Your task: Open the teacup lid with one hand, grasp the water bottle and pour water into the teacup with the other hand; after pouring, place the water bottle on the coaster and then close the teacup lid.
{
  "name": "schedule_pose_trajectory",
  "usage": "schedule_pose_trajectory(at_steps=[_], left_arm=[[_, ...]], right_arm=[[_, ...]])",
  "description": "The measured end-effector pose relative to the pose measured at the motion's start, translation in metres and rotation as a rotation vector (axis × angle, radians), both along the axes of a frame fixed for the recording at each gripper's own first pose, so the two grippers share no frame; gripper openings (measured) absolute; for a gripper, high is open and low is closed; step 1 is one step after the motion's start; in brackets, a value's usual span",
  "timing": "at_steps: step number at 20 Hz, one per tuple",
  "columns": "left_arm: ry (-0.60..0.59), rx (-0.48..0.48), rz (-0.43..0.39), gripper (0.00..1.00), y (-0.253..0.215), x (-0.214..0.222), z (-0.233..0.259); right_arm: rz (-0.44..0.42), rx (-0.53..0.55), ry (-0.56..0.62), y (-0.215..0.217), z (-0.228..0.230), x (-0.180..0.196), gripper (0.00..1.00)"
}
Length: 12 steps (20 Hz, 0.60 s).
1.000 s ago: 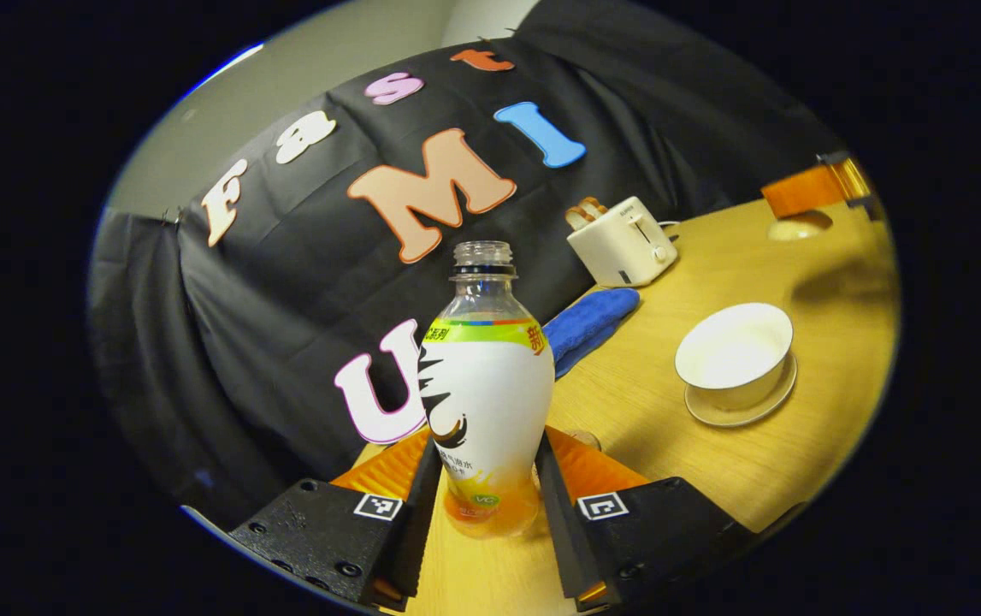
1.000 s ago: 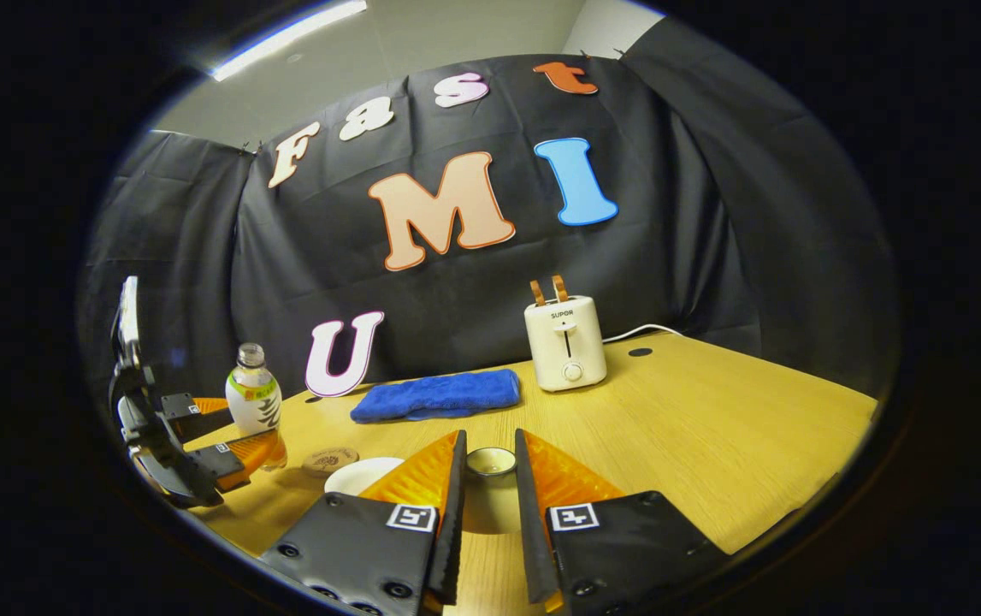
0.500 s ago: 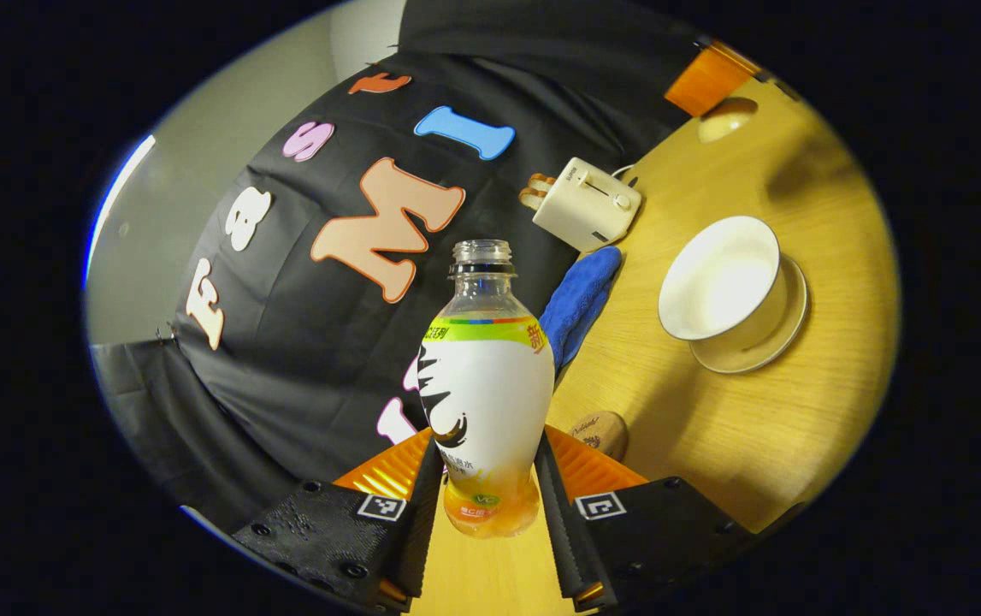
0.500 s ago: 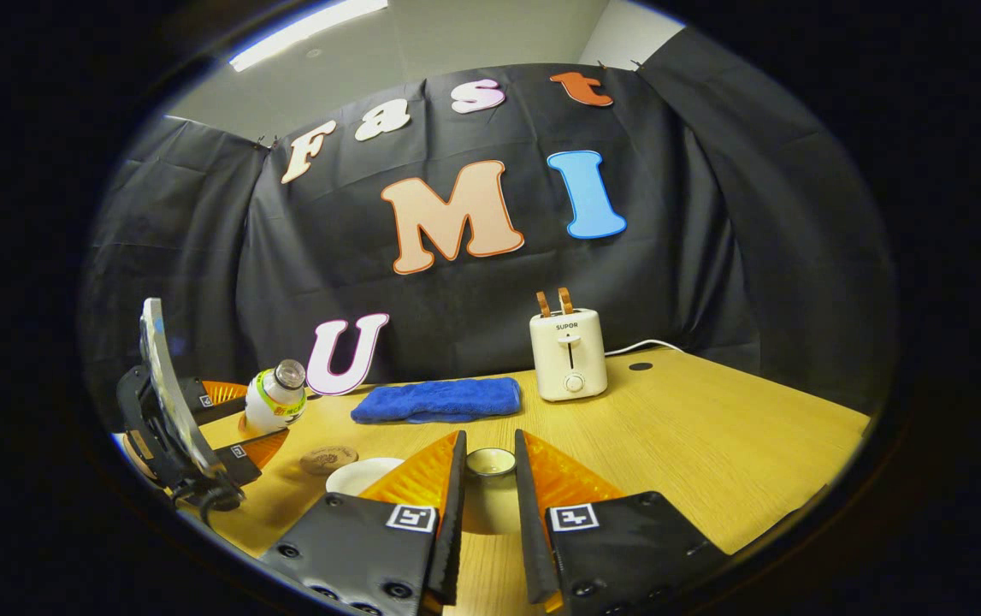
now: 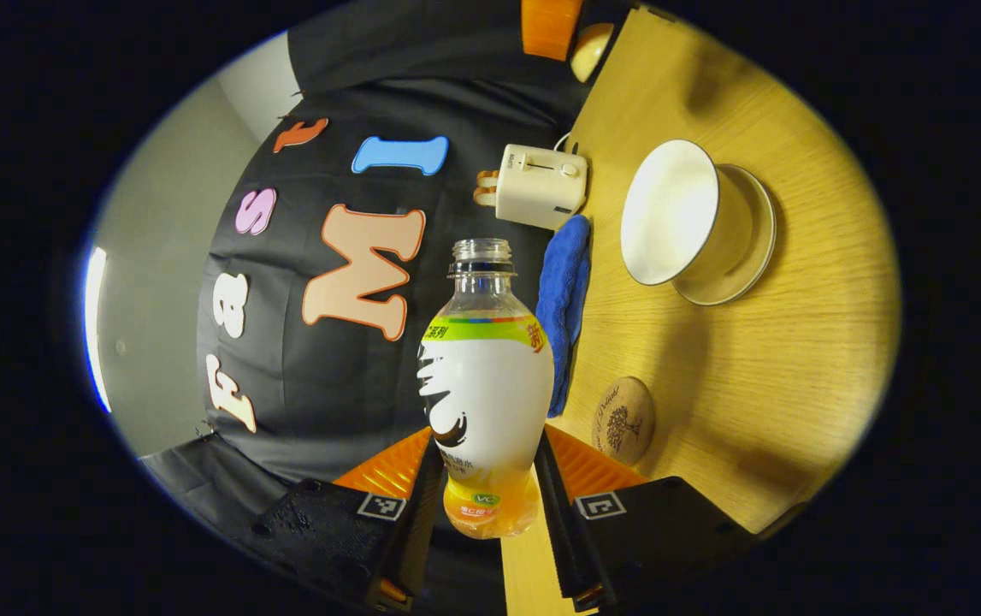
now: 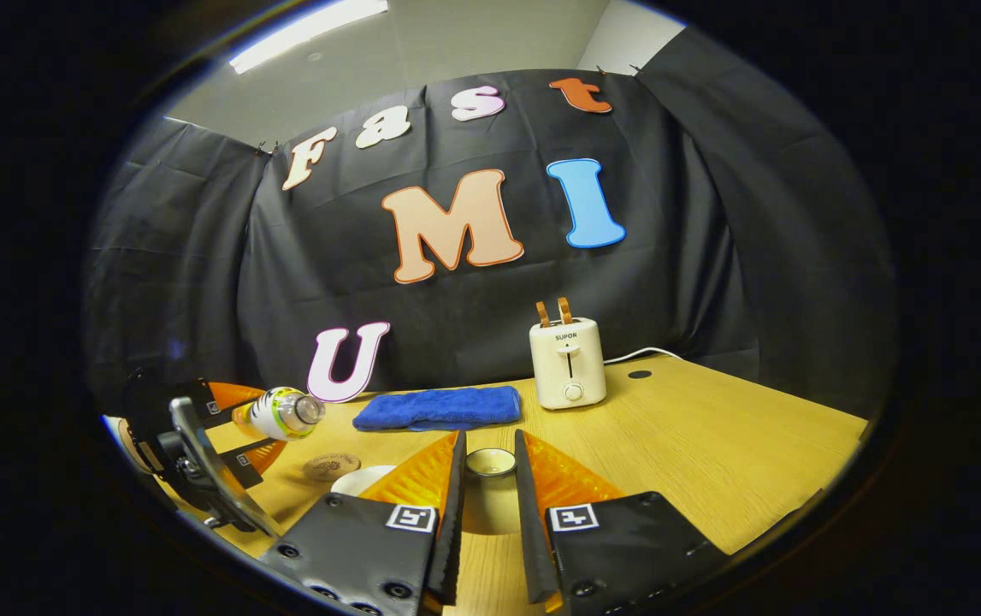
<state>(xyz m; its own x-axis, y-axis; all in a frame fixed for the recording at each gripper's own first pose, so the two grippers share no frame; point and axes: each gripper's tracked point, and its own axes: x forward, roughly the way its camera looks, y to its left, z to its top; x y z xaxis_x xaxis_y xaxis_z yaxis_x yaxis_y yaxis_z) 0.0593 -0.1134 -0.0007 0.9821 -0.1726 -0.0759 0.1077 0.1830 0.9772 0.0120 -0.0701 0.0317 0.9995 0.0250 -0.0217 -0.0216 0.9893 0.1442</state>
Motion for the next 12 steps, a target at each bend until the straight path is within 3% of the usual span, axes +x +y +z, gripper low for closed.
schedule_pose_trajectory(at_steps=[1, 6, 7, 12], left_arm=[[0.002, 0.025, -0.002, 0.56, -0.0006, -0.0021, -0.0001], [0.003, 0.133, -0.024, 0.57, -0.0058, -0.0018, -0.0016], [0.010, 0.157, -0.028, 0.57, -0.0061, -0.0009, -0.0033], [0.022, 0.263, -0.029, 0.57, -0.0061, 0.0056, -0.0083]], right_arm=[[0.005, 0.000, 0.001, 0.0020, 0.0001, -0.0003, 0.31], [0.015, 0.004, 0.004, 0.0052, -0.0015, -0.0007, 0.31], [0.015, 0.004, 0.005, 0.0048, -0.0012, -0.0003, 0.36], [0.020, 0.002, 0.006, 0.0058, -0.0007, -0.0008, 0.34]])
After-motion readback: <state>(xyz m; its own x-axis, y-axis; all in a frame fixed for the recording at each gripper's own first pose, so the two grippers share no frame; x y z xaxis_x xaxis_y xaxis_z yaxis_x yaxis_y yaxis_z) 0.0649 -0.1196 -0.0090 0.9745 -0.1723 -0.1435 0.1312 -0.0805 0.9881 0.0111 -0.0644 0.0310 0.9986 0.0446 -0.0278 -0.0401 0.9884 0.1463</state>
